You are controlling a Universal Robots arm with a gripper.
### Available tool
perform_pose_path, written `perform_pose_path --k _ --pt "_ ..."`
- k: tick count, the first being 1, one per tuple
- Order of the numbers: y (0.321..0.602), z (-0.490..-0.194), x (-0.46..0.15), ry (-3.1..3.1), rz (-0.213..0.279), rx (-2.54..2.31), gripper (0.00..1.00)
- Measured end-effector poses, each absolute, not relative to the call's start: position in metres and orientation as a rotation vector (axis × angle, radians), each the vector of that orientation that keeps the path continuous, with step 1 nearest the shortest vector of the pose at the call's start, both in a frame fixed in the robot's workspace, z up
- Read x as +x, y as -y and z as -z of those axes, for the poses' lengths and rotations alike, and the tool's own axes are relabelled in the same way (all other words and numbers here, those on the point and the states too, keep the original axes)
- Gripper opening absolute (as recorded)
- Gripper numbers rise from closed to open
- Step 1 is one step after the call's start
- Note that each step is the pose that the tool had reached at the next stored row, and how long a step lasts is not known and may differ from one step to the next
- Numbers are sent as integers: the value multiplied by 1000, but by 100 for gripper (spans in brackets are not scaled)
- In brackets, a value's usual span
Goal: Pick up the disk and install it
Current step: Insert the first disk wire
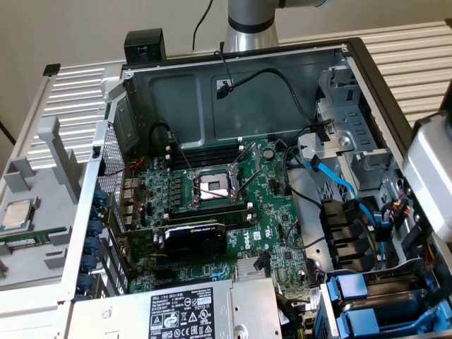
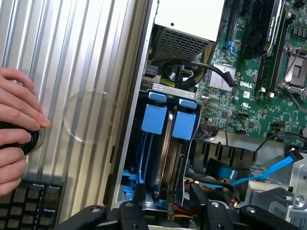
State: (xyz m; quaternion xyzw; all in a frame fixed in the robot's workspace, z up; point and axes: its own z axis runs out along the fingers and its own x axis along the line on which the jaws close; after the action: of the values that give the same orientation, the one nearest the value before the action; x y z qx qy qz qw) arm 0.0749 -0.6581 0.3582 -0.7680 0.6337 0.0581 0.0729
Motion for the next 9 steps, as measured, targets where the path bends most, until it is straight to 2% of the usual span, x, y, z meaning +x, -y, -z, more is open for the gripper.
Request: perform_pose_path --k 9 --pt "657 -350 75 -1889 -183 -2315 49"
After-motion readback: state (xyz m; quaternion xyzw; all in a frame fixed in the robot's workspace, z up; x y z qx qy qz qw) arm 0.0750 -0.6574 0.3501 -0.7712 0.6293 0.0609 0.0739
